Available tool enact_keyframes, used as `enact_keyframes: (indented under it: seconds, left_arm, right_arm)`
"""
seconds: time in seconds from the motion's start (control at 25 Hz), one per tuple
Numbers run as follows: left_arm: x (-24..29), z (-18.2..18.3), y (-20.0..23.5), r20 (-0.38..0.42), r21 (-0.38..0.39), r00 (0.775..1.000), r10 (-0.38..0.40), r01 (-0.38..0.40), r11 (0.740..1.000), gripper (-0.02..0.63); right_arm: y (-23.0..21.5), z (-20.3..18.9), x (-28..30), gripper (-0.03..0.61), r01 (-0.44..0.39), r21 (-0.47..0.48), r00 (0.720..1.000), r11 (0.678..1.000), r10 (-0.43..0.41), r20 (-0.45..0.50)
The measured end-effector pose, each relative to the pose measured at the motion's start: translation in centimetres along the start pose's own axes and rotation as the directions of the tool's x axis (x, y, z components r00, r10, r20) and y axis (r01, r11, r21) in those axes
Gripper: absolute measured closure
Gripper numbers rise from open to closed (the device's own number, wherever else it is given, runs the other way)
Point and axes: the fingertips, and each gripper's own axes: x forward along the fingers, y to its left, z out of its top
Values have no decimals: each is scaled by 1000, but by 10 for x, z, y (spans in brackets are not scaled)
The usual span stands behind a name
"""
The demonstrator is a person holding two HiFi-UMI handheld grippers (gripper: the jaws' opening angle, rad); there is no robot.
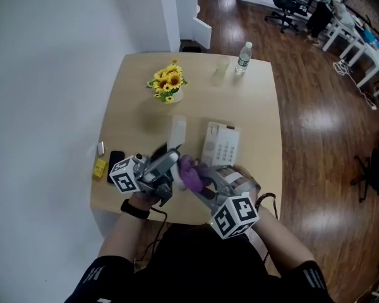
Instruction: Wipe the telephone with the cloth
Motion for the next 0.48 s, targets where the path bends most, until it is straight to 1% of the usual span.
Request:
enact_keyframes:
  seconds: [0.12,0.2,0.28,0.36,0.4,0.48]
  left_arm:
    - [-3,-1,2,4,-3,1000,12,-12,1000,399]
    - [-5,0,3,14,-9,1000,15,-15,1000,399]
    - [-7,0,5,17,-13,1000,22,-21,1000,399]
    - [-9,-1,7,22,-22,1000,23,-22,999,399]
    - [-9,-1,7,25,-27,1000,19,-18,999,399]
    - [-8,-2,4,29,-34,1000,8,-7,999,399]
  right_arm:
    - [8,-3,3,448,-7,16,1000,1000,7,-7]
    - [18,-4,4,448,-27,18,1000,999,27,-12]
    - [32,-9,5,448,-70,5,997,998,70,-22]
    - [42,-15,3,448,-111,14,994,994,111,-21]
    - [40,-16,1,448,-110,31,994,993,110,-16]
    - [22,-13,-5,448,-65,72,998,995,66,-7]
